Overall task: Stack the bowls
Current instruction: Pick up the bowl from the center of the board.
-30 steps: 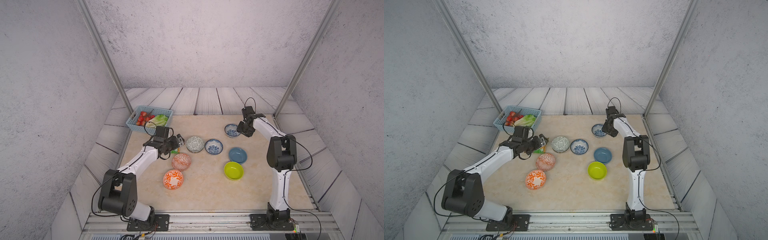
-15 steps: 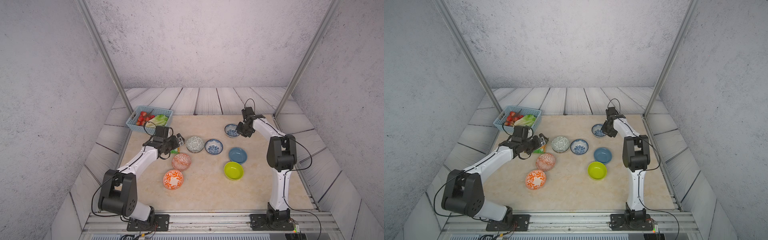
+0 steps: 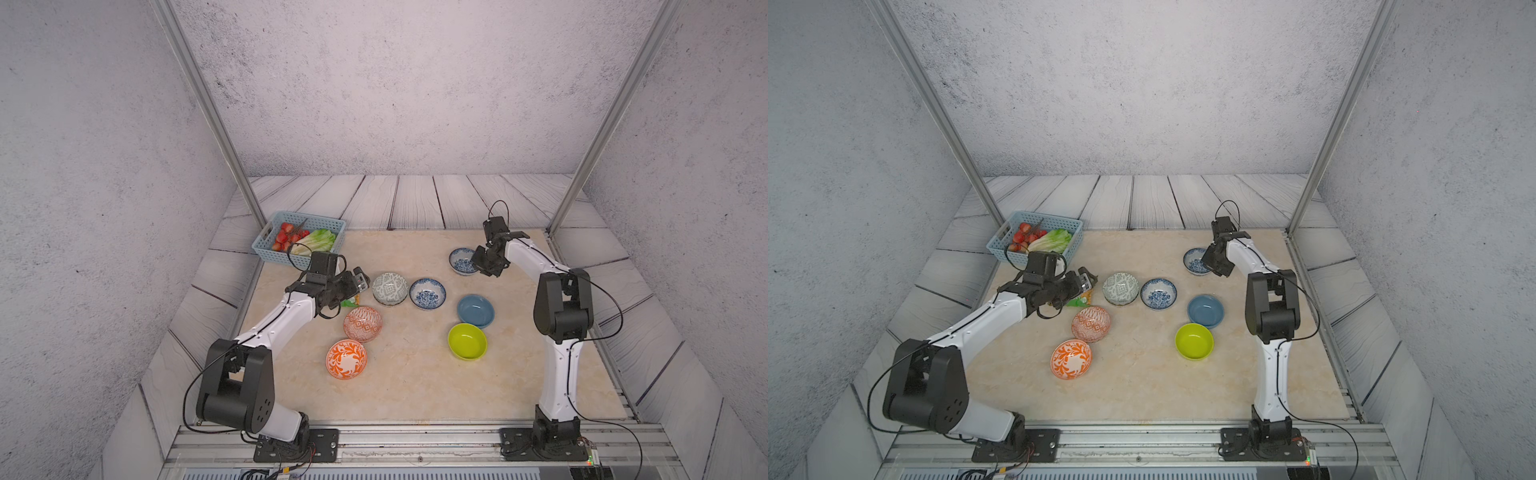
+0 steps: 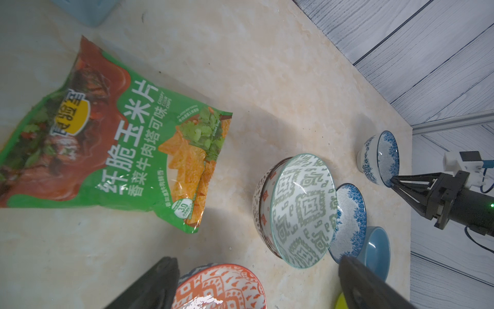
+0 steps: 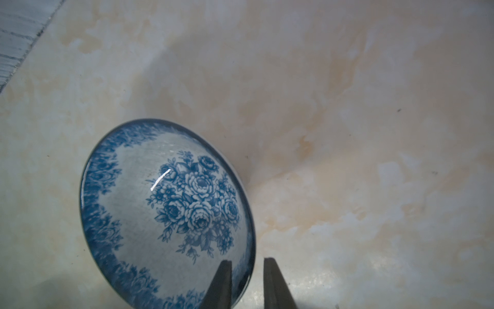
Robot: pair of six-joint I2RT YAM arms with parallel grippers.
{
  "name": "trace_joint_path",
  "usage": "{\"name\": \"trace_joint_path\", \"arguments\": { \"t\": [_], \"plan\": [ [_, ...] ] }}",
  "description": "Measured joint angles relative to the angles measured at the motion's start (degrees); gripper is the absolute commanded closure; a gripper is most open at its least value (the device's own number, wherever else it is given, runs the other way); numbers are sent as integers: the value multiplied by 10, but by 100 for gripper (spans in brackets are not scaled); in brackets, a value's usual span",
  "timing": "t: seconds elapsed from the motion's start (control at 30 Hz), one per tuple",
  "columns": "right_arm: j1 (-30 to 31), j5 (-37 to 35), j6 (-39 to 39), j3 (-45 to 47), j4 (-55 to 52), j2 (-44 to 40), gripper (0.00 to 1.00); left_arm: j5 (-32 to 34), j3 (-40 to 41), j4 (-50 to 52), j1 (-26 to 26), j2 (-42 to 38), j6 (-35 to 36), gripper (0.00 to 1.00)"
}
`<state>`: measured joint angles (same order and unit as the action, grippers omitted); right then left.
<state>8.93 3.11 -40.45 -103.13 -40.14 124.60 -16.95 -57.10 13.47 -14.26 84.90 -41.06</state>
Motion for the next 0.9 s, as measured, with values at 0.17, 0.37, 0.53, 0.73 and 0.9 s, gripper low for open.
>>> {"name": "trace_joint_path", "arguments": {
  "t": [0.17,0.37,0.53,0.73,0.9],
  "plan": [
    [0,4,0,0,2,5,79,0,0,0,0,0,0,0],
    [0,11,0,0,8,14,79,0,0,0,0,0,0,0],
    [0,13,-1,0,10,14,86,0,0,0,0,0,0,0],
    [0,23,-2,0,17,13,100,0,0,0,0,0,0,0],
    [0,34,0,5,19,9,100,0,0,0,1,0,0,0]
  ]
}}
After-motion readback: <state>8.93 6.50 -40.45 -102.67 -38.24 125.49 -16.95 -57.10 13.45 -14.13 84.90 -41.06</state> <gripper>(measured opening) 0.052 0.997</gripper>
